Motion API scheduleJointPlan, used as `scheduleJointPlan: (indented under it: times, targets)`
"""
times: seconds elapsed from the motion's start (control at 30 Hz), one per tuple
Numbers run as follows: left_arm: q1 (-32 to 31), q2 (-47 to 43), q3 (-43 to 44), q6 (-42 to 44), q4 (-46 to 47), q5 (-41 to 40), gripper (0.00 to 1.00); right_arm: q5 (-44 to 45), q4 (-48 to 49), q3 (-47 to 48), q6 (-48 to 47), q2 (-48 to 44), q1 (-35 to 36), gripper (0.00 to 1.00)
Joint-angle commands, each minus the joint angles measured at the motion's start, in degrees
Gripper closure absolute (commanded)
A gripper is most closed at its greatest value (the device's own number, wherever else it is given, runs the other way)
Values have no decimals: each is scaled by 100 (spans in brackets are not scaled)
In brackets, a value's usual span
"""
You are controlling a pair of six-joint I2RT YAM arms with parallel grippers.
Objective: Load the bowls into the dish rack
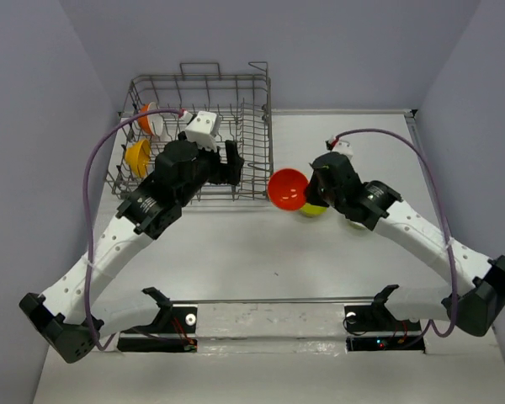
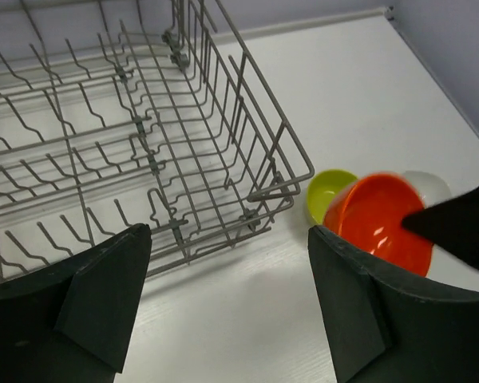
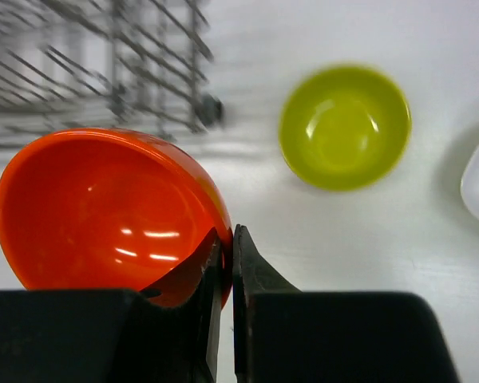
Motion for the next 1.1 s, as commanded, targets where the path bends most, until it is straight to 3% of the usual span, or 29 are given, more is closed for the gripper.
scheduleJointPlan:
  times: [0.0, 0.17, 0.47, 1.07]
  targets:
    - [-13, 265, 374, -256, -126, 659, 14, 839, -157, 1140, -357, -317, 52, 99]
    - [-13, 486, 585, -406, -178, 934, 19, 1069, -219, 1767, -595, -115, 52, 99]
    - [-4, 415, 699, -626, -55, 1356, 20, 1376, -17, 2136, -823, 307, 52, 99]
    - [-4, 960, 1016, -784, 243, 839, 20, 1052, 80, 3068, -982, 1168, 52, 99]
